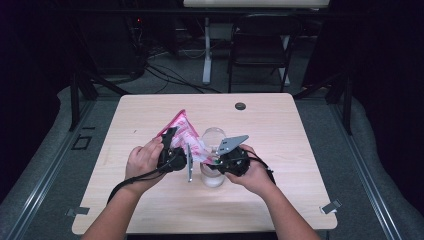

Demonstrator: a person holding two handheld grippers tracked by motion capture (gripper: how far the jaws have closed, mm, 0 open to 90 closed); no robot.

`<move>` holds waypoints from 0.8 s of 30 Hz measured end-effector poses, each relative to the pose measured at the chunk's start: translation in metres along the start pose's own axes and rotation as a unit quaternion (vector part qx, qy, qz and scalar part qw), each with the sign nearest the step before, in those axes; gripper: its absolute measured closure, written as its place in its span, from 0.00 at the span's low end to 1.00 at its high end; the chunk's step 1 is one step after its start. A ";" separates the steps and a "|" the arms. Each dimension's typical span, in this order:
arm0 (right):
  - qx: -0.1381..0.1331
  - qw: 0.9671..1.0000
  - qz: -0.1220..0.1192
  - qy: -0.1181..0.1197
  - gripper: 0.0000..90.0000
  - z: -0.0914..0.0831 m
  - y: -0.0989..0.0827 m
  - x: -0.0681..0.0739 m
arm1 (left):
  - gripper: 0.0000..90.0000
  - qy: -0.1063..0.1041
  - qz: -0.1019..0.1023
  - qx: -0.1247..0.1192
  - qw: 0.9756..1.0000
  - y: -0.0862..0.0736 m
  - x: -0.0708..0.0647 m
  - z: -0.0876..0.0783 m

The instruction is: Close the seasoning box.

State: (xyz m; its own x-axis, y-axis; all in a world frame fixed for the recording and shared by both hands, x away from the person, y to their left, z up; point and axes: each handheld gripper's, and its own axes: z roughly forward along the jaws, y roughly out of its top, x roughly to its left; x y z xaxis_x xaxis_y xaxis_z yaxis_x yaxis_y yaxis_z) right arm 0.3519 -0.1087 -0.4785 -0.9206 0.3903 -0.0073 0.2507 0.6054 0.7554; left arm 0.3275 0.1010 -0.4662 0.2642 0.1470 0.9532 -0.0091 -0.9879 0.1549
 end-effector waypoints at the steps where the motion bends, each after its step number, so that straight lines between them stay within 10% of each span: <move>1: -0.001 1.000 0.000 0.000 1.00 0.000 0.000 0.000 | 0.69 0.001 0.000 -0.001 1.000 0.000 0.000 0.000; 24: -0.001 1.000 0.001 0.000 1.00 0.000 -0.001 -0.001 | 0.70 0.005 0.007 -0.004 1.000 0.003 0.003 -0.002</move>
State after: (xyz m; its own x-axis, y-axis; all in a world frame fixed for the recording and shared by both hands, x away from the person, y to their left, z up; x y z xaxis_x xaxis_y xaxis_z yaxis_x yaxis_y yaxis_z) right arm 0.3524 -0.1094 -0.4788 -0.9196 0.3927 -0.0057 0.2529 0.6031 0.7565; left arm 0.3261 0.0983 -0.4618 0.2546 0.1345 0.9576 -0.0204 -0.9893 0.1443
